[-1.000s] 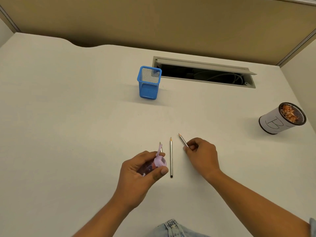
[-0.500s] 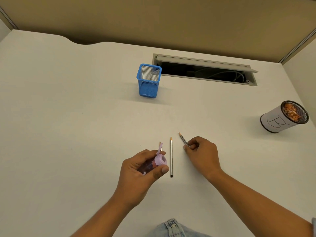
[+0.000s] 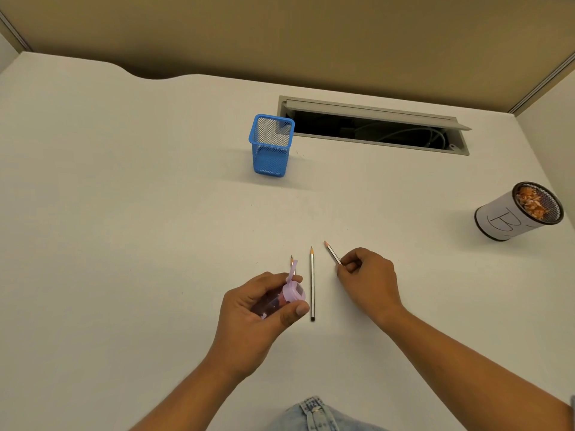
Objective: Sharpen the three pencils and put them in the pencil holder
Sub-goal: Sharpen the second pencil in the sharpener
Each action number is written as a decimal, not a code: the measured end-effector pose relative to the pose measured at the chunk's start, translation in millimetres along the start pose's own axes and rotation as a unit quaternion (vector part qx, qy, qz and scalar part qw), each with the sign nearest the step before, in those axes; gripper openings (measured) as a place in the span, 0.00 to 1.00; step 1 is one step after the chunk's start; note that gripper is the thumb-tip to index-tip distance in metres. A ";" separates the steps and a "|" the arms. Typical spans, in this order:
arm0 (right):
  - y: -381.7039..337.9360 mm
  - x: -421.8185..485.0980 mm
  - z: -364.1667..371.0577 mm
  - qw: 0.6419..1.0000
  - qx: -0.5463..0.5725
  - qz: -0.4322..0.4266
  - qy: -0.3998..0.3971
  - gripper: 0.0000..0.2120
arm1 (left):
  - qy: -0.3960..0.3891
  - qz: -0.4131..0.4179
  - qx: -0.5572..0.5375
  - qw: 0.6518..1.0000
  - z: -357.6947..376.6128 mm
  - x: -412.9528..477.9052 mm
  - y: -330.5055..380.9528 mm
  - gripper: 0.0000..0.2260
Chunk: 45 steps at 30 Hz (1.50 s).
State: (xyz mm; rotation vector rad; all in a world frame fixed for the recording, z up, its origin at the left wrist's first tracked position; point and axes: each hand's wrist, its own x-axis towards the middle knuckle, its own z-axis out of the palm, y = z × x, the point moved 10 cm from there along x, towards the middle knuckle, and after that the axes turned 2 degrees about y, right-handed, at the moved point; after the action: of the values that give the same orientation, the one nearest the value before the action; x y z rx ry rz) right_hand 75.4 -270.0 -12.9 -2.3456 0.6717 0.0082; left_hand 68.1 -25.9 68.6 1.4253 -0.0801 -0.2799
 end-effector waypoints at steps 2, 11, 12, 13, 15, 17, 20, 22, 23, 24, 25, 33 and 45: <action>1.0 0.5 0.2 1.000 0.002 0.007 0.002 0.06 | 0.000 -0.001 0.001 1.000 0.3 0.3 0.0 0.12; 2.9 1.7 2.7 1.000 -0.001 0.019 -0.013 0.07 | -0.003 -0.001 0.007 1.000 0.5 0.4 -0.2 0.13; 2.9 2.1 2.7 1.000 -0.005 0.018 -0.016 0.06 | -0.003 0.000 0.006 1.000 0.5 0.2 0.0 0.13; 2.6 2.5 2.8 1.000 -0.010 0.017 -0.018 0.06 | -0.001 -0.001 0.005 1.000 0.3 0.0 0.1 0.13; 1.1 3.2 2.3 0.999 -0.023 0.011 -0.020 0.05 | 0.001 -0.003 0.002 1.000 0.1 -0.3 0.0 0.13; -2.8 3.6 0.6 0.999 -0.037 -0.004 -0.018 0.05 | -0.001 -0.002 0.003 1.000 0.5 -0.2 0.1 0.13; -11.3 2.9 -1.8 0.997 -0.066 -0.046 -0.015 0.04 | 0.000 0.001 0.008 1.000 0.4 -0.2 0.1 0.13; -14.3 1.7 -2.7 0.995 -0.071 -0.064 -0.017 0.04 | 0.000 0.003 0.010 1.000 0.9 -0.5 0.5 0.13; -14.7 1.0 -3.7 0.995 -0.068 -0.068 -0.016 0.04 | 0.000 0.003 0.012 1.000 1.2 -0.4 0.5 0.13; -15.1 0.6 -5.2 0.995 -0.065 -0.072 -0.013 0.04 | 0.001 0.002 0.013 1.000 1.1 -0.2 0.4 0.12; -15.5 0.2 -6.3 0.995 -0.067 -0.076 -0.011 0.04 | 0.001 0.002 0.013 1.000 1.0 0.1 0.2 0.13; -15.4 -1.9 -8.7 0.992 -0.086 -0.091 0.000 0.02 | -0.002 0.002 0.013 1.000 2.9 2.8 0.6 0.12; -11.3 1.0 -7.1 0.993 -0.093 -0.073 -0.005 0.06 | -0.001 0.002 0.019 1.000 3.4 3.3 0.0 0.12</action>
State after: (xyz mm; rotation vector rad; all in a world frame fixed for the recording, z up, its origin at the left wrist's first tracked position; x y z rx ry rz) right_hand 80.3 -267.7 -0.7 -2.5679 0.5112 0.0168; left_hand 70.4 -30.0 68.8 1.4631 -0.0900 -0.2776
